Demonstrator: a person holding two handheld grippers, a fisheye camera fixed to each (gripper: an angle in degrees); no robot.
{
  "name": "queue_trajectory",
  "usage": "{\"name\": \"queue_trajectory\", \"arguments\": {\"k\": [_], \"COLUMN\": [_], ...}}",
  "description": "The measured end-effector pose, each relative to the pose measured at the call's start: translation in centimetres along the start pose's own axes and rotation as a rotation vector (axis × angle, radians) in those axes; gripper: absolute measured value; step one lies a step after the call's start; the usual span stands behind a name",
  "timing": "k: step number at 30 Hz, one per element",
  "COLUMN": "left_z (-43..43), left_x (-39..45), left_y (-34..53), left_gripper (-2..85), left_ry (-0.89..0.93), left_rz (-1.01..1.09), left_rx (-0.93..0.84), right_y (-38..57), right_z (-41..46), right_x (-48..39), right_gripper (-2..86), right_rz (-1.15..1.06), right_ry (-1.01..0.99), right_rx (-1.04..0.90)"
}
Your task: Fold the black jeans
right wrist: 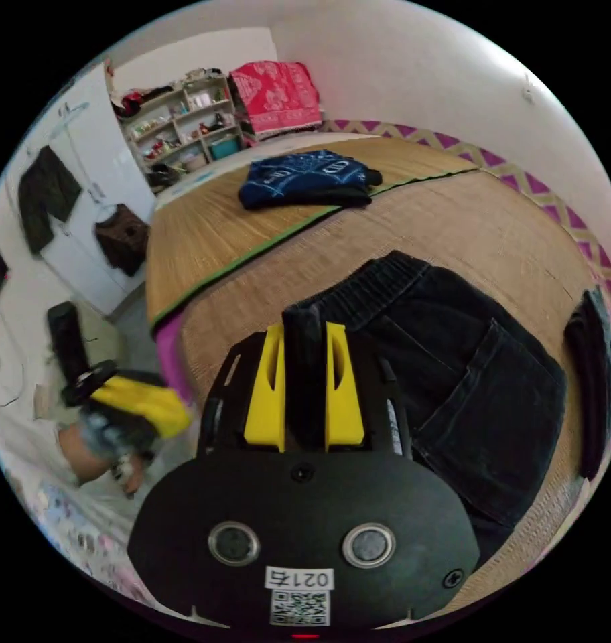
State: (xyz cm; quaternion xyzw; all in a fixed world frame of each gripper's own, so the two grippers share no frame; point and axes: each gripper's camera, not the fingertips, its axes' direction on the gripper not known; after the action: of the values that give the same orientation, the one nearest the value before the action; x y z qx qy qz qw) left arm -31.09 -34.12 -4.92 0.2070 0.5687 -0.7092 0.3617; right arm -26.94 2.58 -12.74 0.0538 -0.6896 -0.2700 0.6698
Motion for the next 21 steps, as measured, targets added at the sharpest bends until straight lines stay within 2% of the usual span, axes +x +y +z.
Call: {"name": "queue_trajectory", "arguments": {"k": [2,4,5,9,13,15,19,21], "left_z": [0.5,1.5,2.7,7.1,12.9,13.0,13.2,12.1], "left_x": [-0.1,-0.1,0.1,0.0,-4.1,-5.3,-6.3,-6.8], "left_y": [-1.9,-3.7,-5.0,-8.8,-10.4,-9.9,-10.6,-11.3], "left_gripper": [-0.7,-0.4,0.0,2.8,-0.1,-0.6,-0.7,-0.5], "left_ry": [-0.022,-0.054,-0.063,-0.167,-0.398,-0.369,-0.38,-0.335], "left_rz": [0.04,0.085,0.126,0.234,0.158,0.155,0.126,0.106], "left_rx": [0.009,0.001,-0.02,-0.104,-0.341,-0.316,-0.268,-0.154], "right_y": [1.8,4.4,6.4,13.5,18.2,20.8,20.4,20.1], "right_z": [-3.4,-7.0,-9.1,-12.4,-10.0,-9.8,-11.3,-14.7], "right_x": [1.7,3.7,4.9,7.9,9.7,10.1,11.6,14.7], "right_gripper": [9.8,9.1,8.4,5.9,3.4,2.5,2.8,5.6], "right_rz": [0.013,0.052,0.076,0.143,0.177,0.181,0.163,0.241], "right_ry": [-0.143,-0.084,0.007,0.229,0.26,0.266,0.237,0.199], "right_rx": [0.025,0.067,0.083,0.017,-0.142,-0.057,-0.095,0.06]}}
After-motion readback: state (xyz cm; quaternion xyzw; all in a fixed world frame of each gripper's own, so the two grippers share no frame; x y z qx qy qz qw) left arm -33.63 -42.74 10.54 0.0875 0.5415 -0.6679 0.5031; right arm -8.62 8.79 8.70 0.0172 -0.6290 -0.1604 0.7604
